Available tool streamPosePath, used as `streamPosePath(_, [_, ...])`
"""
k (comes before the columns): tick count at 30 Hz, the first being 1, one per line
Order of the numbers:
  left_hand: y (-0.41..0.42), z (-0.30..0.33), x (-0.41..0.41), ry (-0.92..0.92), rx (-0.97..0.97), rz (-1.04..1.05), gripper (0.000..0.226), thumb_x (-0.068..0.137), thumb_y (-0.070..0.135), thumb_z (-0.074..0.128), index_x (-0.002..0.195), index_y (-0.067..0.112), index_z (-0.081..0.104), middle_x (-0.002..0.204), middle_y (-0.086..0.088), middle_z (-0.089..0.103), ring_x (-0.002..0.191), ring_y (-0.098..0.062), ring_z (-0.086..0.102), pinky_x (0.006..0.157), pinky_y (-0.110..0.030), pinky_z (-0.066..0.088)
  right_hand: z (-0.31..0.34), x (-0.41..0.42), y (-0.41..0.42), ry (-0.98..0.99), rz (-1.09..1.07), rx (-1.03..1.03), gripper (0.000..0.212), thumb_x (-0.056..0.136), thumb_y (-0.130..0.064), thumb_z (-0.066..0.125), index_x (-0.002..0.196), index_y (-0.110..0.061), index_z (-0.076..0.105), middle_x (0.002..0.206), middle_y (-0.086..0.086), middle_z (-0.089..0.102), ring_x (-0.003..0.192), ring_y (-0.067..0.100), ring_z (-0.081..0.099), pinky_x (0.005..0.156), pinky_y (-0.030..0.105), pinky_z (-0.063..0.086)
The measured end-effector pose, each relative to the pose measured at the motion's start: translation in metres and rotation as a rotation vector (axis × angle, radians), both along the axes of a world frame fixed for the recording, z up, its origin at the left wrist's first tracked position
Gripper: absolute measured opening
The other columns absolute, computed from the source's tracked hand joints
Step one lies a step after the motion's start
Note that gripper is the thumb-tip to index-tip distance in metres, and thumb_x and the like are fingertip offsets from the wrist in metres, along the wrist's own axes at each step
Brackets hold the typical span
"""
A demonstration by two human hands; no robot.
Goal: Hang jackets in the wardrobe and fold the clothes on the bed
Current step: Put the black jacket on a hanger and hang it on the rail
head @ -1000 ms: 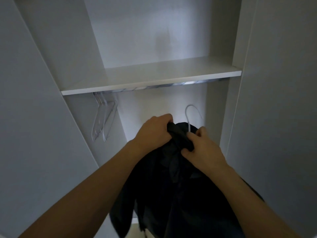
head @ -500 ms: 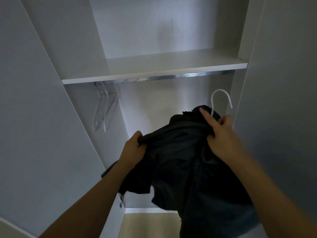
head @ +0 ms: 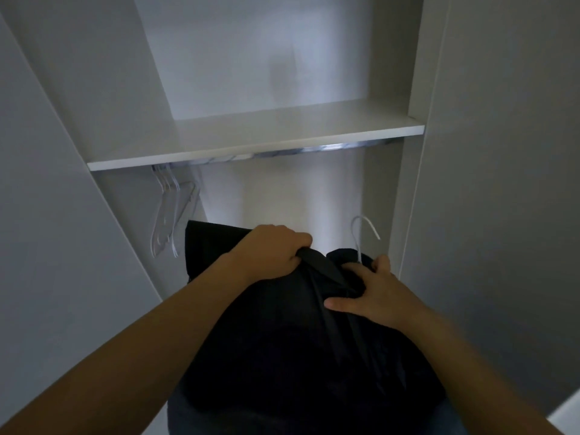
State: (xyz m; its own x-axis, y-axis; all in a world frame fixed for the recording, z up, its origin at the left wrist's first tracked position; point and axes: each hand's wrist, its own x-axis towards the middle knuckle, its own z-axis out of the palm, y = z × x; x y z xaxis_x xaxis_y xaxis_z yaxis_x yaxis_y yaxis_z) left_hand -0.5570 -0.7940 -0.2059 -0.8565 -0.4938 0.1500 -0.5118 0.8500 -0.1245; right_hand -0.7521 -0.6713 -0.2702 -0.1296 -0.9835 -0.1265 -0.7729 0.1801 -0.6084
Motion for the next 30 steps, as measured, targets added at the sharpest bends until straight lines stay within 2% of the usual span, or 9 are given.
streamPosePath(2, [0.003,-0.003,-0.007,0.008,0.093,-0.026,0.007,0.095,0.021,0.048,0.093,0.018,0.053,0.07,0.007,0.053,0.066,-0.013,0.051,0.067,-0.032,0.044,-0.006,0.003,0.0,-0.018,0.051,-0.033,0.066,0.07,-0.071,0.068,0.128,-0.05,0.045,0.117,-0.007,0.025,0.111,0.013,0.044,0.101,0.03,0.042])
streamPosePath(4, [0.003,-0.004,-0.011,0.021,0.166,-0.026,0.004,0.095,0.022,0.05,0.096,0.019,0.053,0.066,0.011,0.048,0.061,-0.006,0.046,0.063,-0.029,0.04,-0.009,0.008,-0.003,-0.071,0.059,-0.094,0.012,0.084,-0.045,0.067,0.09,-0.04,0.058,0.105,-0.007,0.031,0.097,0.012,0.05,0.089,0.027,0.047])
streamPosePath(11, [-0.009,-0.015,0.021,-0.088,0.282,0.182,0.013,0.091,0.031,0.056,0.103,0.025,0.054,0.076,0.011,0.056,0.07,-0.006,0.055,0.067,-0.026,0.043,-0.008,-0.008,-0.008,-0.178,-0.191,-0.205,0.024,0.092,-0.017,0.048,0.075,-0.013,0.064,0.096,-0.003,0.044,0.085,0.017,0.057,0.077,0.03,0.043])
streamPosePath(14, [-0.013,-0.02,0.036,-0.074,0.307,0.252,0.004,0.094,0.026,0.054,0.09,0.027,0.055,0.076,0.012,0.057,0.073,-0.009,0.057,0.074,-0.028,0.045,-0.008,-0.01,-0.007,-0.217,-0.098,-0.117,0.007,0.088,-0.026,0.06,0.089,-0.026,0.067,0.103,-0.008,0.037,0.094,0.013,0.054,0.09,0.031,0.046])
streamPosePath(18, [0.0,-0.008,0.015,-0.146,0.271,0.124,0.01,0.095,0.025,0.051,0.085,0.028,0.05,0.069,0.017,0.045,0.072,-0.01,0.049,0.073,-0.029,0.04,-0.011,0.003,-0.008,-0.218,0.019,-0.051,0.063,0.075,-0.058,0.072,0.132,-0.055,0.044,0.12,-0.011,0.026,0.113,0.009,0.041,0.103,0.029,0.039])
streamPosePath(22, [0.005,0.002,-0.006,-0.147,0.2,0.027,0.006,0.092,0.029,0.055,0.093,0.022,0.055,0.07,0.015,0.045,0.071,-0.009,0.046,0.079,-0.032,0.042,-0.013,0.019,-0.017,-0.238,-0.004,-0.166,0.009,0.089,-0.045,0.062,0.084,-0.038,0.061,0.102,-0.007,0.037,0.09,0.011,0.052,0.081,0.023,0.042])
streamPosePath(25, [-0.011,-0.011,0.008,0.126,-0.063,0.082,0.044,0.082,0.044,0.062,0.122,0.029,0.052,0.104,0.007,0.06,0.101,-0.014,0.053,0.105,-0.039,0.034,-0.015,0.015,-0.019,-0.438,-0.122,-0.223,0.021,0.096,-0.033,0.056,0.077,-0.025,0.061,0.098,0.0,0.043,0.088,0.017,0.056,0.076,0.021,0.04])
streamPosePath(27, [-0.012,-0.023,0.019,0.55,-0.082,0.235,0.067,0.078,0.045,0.07,0.136,0.026,0.043,0.133,-0.002,0.049,0.121,-0.019,0.045,0.108,-0.038,0.032,-0.014,0.012,-0.014,-0.627,-0.213,-0.248,0.016,0.096,-0.032,0.057,0.081,-0.028,0.058,0.104,0.003,0.05,0.095,0.018,0.058,0.085,0.027,0.042])
streamPosePath(30, [-0.008,-0.041,0.021,1.101,0.577,0.474,0.061,0.086,0.028,0.074,0.135,0.02,0.038,0.13,-0.001,0.043,0.113,-0.018,0.05,0.095,-0.03,0.044,-0.015,0.01,-0.01,-0.783,-0.271,-0.28,0.011,0.096,-0.029,0.059,0.085,-0.027,0.061,0.102,0.004,0.062,0.095,0.018,0.063,0.089,0.032,0.048])
